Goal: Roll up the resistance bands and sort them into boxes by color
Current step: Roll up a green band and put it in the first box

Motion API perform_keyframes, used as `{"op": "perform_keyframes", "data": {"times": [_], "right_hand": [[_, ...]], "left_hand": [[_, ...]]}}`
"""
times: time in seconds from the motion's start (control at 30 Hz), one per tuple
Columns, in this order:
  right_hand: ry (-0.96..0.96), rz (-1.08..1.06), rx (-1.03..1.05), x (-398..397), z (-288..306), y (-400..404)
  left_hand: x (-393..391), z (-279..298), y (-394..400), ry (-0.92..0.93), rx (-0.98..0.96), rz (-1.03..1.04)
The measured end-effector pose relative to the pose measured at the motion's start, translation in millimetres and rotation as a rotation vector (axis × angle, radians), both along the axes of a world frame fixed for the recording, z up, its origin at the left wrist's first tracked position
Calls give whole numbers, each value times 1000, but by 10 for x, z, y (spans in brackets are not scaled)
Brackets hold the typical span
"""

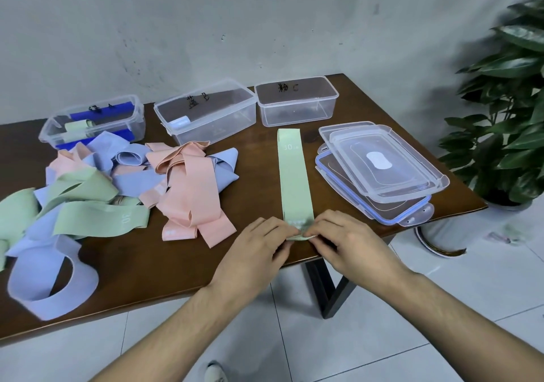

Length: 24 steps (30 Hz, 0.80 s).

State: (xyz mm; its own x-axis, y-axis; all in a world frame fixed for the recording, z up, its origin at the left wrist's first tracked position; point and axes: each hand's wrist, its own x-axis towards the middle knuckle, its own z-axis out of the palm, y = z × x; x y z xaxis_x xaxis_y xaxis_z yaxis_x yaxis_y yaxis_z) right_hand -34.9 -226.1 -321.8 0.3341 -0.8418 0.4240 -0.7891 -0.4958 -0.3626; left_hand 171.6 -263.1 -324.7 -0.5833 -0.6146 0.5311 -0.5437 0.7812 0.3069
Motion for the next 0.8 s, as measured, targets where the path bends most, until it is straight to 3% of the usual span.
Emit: {"op": "perform_keyframes", "data": {"times": [0.2, 0.4, 0.8], "right_hand": [[-132, -14, 35, 31, -81, 49], [-135, -48, -34, 82, -134, 67], [-292, -107, 191, 72, -18, 54]], "left_hand": [[12, -38, -4, -4, 10, 22], [47, -61, -13, 5, 141, 15], [36, 30, 16, 34, 295, 64]]}}
